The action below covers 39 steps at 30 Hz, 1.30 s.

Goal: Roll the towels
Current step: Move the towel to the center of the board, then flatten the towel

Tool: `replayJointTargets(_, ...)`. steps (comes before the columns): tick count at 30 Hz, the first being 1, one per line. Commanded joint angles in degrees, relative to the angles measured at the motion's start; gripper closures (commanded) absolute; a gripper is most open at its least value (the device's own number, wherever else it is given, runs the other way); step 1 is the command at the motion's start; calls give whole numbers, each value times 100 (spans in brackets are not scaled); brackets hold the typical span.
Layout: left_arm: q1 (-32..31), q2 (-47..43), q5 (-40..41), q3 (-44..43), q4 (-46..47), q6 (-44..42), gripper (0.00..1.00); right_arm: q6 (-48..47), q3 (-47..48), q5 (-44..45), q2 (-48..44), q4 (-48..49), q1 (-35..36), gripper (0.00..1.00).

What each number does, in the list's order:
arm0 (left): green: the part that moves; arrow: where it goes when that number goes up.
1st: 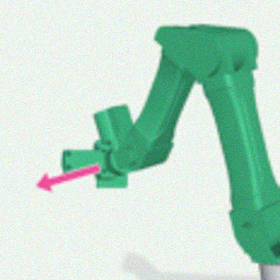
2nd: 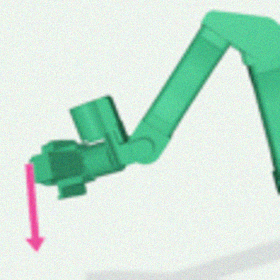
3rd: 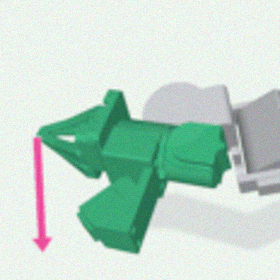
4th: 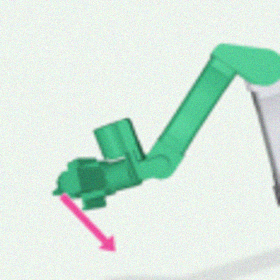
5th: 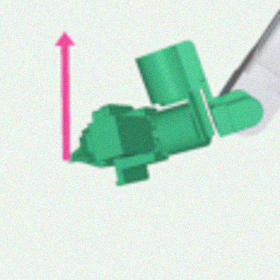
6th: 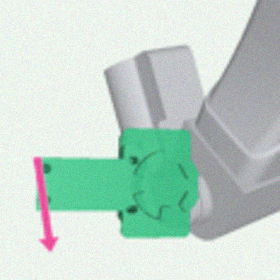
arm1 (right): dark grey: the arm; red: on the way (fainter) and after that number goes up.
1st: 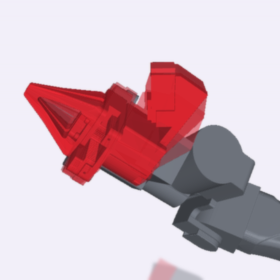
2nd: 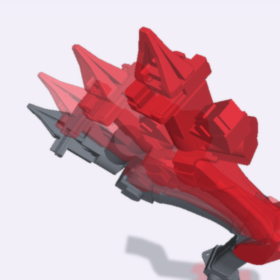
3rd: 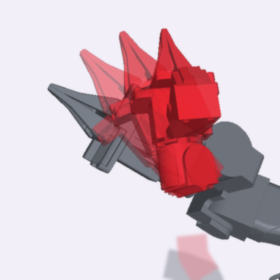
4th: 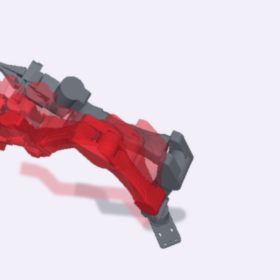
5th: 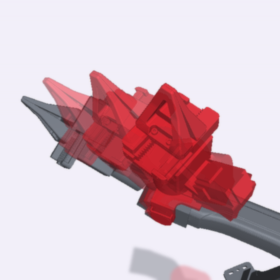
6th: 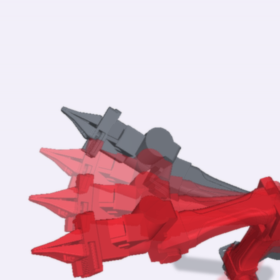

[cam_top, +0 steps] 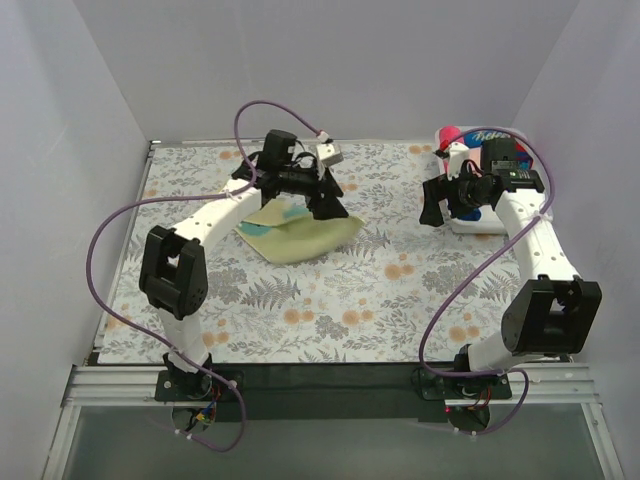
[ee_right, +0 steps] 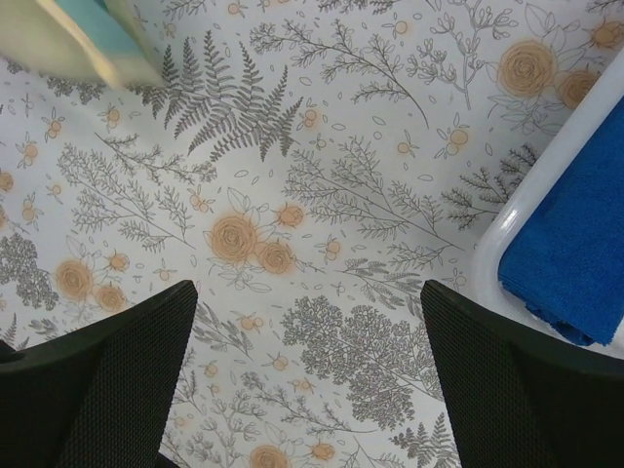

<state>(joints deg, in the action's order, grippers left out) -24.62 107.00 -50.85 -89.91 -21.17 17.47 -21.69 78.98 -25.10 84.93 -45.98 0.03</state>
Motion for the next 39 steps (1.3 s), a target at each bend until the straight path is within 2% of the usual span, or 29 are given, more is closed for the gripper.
replayJointTargets(1, -121, -153, -504, -43, -194, 440, 32, -116, 12, -135, 59, -245, -21, 16)
replayJointTargets(3, -96, -101, -575, -437, -526, 302, 30, -142, -66, -118, 86, -271, -12, 19)
replayJointTargets(4, -35, -74, -566, -579, -1042, 152, 30, -160, -93, -100, 120, -280, -21, 21)
replayJointTargets(5, 10, -65, -505, -667, -1282, -284, 30, -160, -119, -83, 147, -289, 110, 25)
replayJointTargets(7, 280, -135, -330, -695, -1556, -490, 33, -169, -251, 40, 208, -280, 216, 29)
replayJointTargets(8, 430, -214, -303, -660, -1687, -699, 34, -177, -304, 101, 270, -280, 364, 34)
replayJointTargets(11, 1063, -110, -101, -685, -2267, -1262, 46, -239, -550, 593, 410, -263, 794, 45)
replayJointTargets(12, 1204, -40, 187, -729, -2452, -1664, 50, -265, -629, 733, 454, -211, 901, 46)
replayJointTargets(13, 1432, 39, 381, -808, -2758, -1877, 58, -291, -786, 970, 550, -184, 980, 48)
replayJointTargets(15, 1644, 189, 942, -704, -2823, -2046, 64, -283, -910, 1235, 639, -61, 1174, 52)
replayJointTargets(18, 2074, 172, 1147, -283, -2656, -1854, 64, -221, -1043, 1639, 823, 132, 1324, 52)
replayJointTargets(22, 2426, 181, 1551, 61, -2384, -1574, 56, -177, -1051, 1693, 1209, 212, 1455, 54)
replayJointTargets(34, 2963, 620, 1473, 88, -2436, -1247, 54, 112, -700, 1527, 1913, 572, 1623, 54)
replayJointTargets(36, 2972, 664, 1481, 105, -2427, -1203, 54, 148, -639, 1430, 2027, 572, 1631, 58)
replayJointTargets(37, 2972, 673, 1464, 149, -2401, -1185, 57, 183, -595, 1377, 2106, 572, 1640, 64)
replayJointTargets(39, 2981, 743, 1359, 167, -2401, -1115, 58, 192, -577, 1341, 2168, 572, 1632, 69)
